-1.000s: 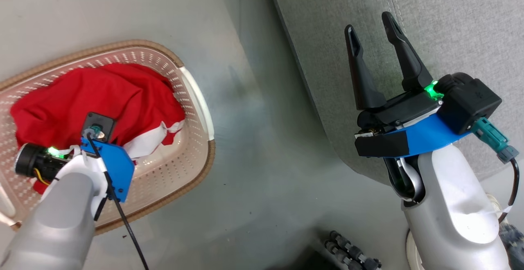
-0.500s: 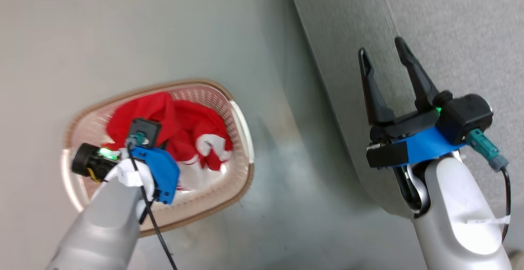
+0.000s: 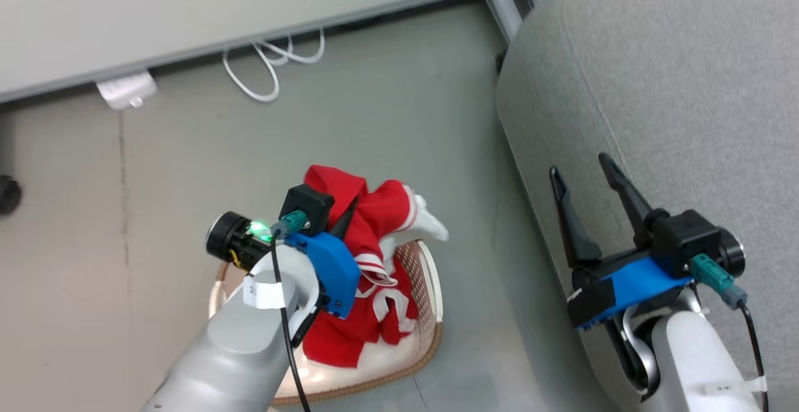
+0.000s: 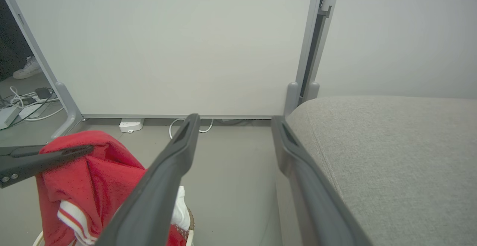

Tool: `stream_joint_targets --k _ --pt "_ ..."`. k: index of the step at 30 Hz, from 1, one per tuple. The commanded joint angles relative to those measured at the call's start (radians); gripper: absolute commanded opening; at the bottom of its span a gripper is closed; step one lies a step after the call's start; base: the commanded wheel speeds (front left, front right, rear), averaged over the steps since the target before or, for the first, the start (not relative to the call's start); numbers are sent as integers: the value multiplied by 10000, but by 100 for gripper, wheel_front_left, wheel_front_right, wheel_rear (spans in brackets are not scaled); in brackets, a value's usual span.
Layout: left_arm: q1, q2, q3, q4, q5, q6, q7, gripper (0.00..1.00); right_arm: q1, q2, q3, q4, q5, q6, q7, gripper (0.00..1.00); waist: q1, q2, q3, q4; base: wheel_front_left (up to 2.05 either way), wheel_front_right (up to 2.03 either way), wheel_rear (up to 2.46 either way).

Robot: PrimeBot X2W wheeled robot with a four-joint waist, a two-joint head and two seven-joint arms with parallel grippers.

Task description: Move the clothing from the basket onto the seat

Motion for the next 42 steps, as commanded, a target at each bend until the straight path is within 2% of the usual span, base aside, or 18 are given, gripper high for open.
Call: stream_joint_targets --k 1,10,24,42 --pt "-120 -21 -134 -165 -145 -15 -65 0 279 -39 -2 -42 16 1 63 100 3 -1 -819 501 0 0 0" --pt "-882 -186 -1258 -1242 -1294 -16 17 0 1145 -39 231 -217 231 1 483 100 3 -1 -1793 773 0 0 0" --pt "-1829 -249 -2357 -2163 -3216 -18 289 0 1796 -38 485 -226 370 1 822 100 3 -1 -2870 639 0 0 0" --pt "-2204 -253 -3267 -2053 -4309 139 46 0 1858 -38 481 -338 413 1 1083 100 3 -1 -2933 609 0 0 0"
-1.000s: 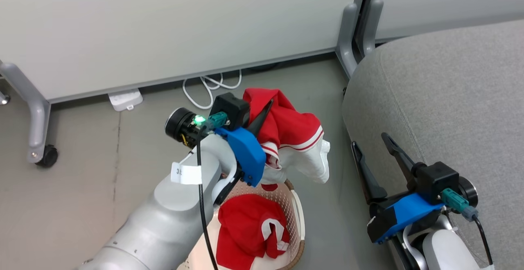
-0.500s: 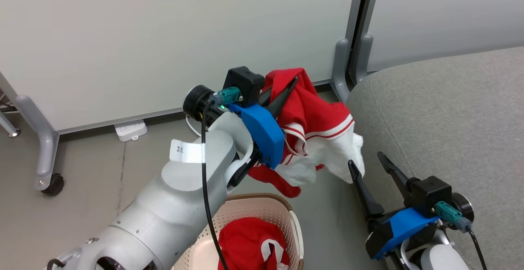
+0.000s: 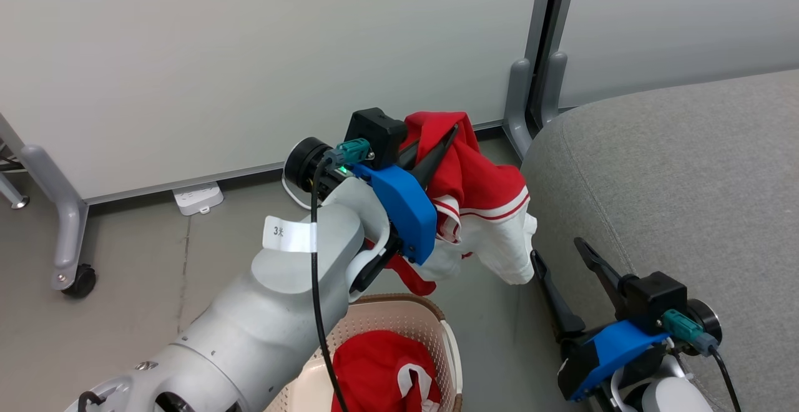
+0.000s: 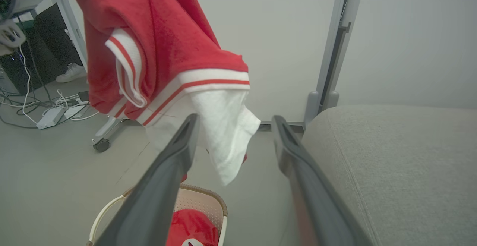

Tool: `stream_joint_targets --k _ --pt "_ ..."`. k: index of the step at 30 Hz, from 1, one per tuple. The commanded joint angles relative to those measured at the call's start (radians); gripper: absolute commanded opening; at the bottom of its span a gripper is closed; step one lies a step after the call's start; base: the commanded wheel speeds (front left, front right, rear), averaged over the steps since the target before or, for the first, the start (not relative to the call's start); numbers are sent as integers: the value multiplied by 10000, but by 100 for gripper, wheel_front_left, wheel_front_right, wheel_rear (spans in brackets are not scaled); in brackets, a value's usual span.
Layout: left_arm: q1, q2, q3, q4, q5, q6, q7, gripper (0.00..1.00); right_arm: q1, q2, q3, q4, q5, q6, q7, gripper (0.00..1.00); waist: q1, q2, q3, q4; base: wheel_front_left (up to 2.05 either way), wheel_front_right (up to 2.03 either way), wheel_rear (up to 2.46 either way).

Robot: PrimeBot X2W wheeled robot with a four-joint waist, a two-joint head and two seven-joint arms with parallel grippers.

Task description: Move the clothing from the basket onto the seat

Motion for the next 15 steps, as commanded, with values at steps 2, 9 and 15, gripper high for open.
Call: stream_joint_targets --k 2,9,15 --pt "-195 -6 -119 -12 -164 87 -93 0 -167 -36 -16 120 40 1 79 100 1 -1 56 33 0 0 0" --pt "-322 -3 -431 -70 -444 149 -178 0 -837 -35 96 847 282 1 333 100 1 -1 155 113 0 0 0" --pt "-448 -5 -661 -173 -616 181 -249 0 -1552 -36 266 1665 508 1 522 100 1 -1 275 166 0 0 0"
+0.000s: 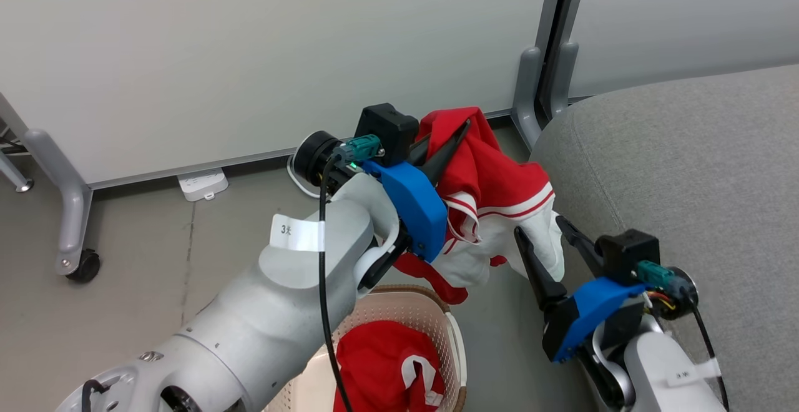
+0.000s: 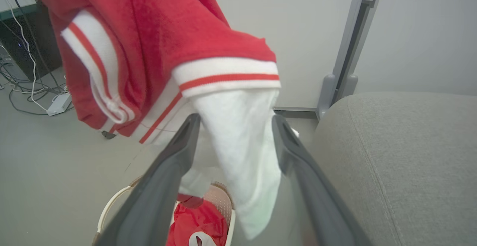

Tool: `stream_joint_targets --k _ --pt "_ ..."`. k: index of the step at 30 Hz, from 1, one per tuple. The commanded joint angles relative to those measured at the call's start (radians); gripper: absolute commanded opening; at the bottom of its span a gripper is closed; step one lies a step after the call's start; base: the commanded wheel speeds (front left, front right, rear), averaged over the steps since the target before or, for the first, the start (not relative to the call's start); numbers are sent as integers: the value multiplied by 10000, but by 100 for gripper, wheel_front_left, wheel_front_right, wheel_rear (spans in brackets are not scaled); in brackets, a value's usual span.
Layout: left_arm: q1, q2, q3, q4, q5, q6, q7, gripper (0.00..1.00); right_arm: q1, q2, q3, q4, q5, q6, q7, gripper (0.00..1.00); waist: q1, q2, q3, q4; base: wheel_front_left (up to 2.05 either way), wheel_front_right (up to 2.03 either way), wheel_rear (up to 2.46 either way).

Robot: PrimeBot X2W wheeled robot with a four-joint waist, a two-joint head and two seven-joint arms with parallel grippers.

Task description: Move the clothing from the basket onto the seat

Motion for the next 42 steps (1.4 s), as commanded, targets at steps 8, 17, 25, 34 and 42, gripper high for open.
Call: stream_joint_targets --k 8,17,25,34,42 --pt "-274 -10 -357 -237 -316 66 -122 0 -1438 -33 270 1634 190 1 -34 100 -1 -1 102 125 0 0 0" --pt "-388 -11 -689 -393 -574 78 -156 0 -2719 -31 902 3561 934 3 -305 100 -1 -1 44 268 0 0 0" --pt "-423 -11 -884 -362 -720 89 -198 0 -3458 -34 1973 4446 1709 1 -734 83 -1 -1 -18 252 0 0 0" --pt "-278 -9 -954 -134 -862 124 -291 0 -3610 -33 2613 4984 2161 3 -1150 0 -1 -1 -169 124 0 0 0" --pt "-228 -8 -1000 -11 -953 125 -350 0 -3739 -33 2730 5349 2307 1 -1405 0 -1 -1 -240 30 0 0 0"
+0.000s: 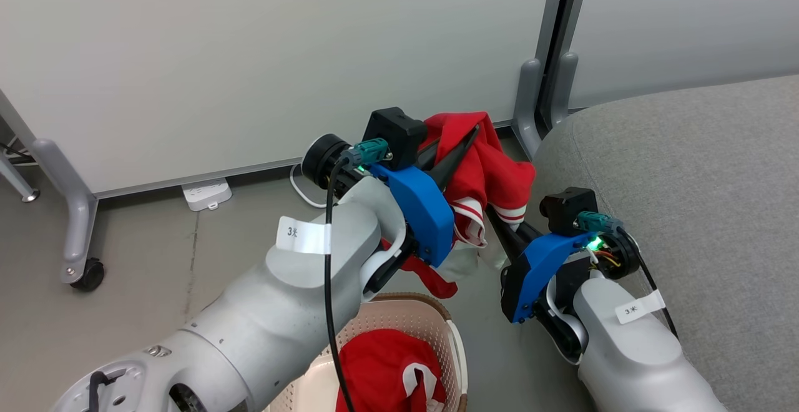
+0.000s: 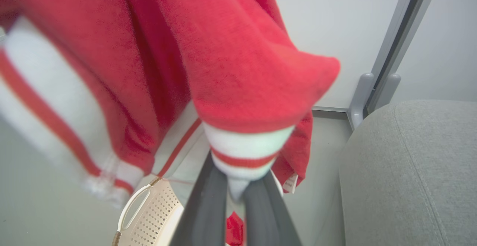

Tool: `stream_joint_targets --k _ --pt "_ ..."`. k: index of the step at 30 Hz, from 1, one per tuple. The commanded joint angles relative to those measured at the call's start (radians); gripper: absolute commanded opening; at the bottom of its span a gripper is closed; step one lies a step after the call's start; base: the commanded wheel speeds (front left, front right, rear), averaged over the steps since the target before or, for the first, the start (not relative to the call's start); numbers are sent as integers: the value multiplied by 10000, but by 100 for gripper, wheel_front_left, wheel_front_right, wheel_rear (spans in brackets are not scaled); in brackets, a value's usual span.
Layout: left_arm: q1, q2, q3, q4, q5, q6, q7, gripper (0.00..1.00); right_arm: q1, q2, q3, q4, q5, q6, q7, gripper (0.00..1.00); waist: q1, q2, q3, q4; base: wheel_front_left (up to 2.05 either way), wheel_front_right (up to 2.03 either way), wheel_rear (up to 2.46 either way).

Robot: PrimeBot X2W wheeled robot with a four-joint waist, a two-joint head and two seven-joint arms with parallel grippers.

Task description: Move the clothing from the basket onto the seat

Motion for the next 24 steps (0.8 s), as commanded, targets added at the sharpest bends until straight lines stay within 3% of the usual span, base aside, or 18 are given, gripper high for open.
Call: stream_joint_targets --k 1,17,18,19,20,24 --pt "76 -2 1 50 -28 35 -84 0 -164 -33 21 64 91 1 -86 0 0 0 -6 -4 0 0 0" --pt "102 -2 -67 210 -207 28 -128 0 -371 -33 164 501 232 1 -394 0 0 0 -6 -8 0 0 0" --pt "109 -2 -69 233 -214 30 -134 17 -390 -33 170 522 242 1 -406 0 0 0 0 -4 0 0 0" --pt "110 -2 -69 262 -198 62 -135 83 -409 -33 174 538 245 1 -422 0 0 0 8 0 0 0 0" --pt "103 -2 -53 267 -174 86 -144 100 -418 -33 177 547 245 1 -434 0 0 0 19 3 0 0 0" --pt "245 -2 216 212 67 127 -168 100 -449 -33 160 585 234 1 -516 0 0 0 86 16 0 0 0"
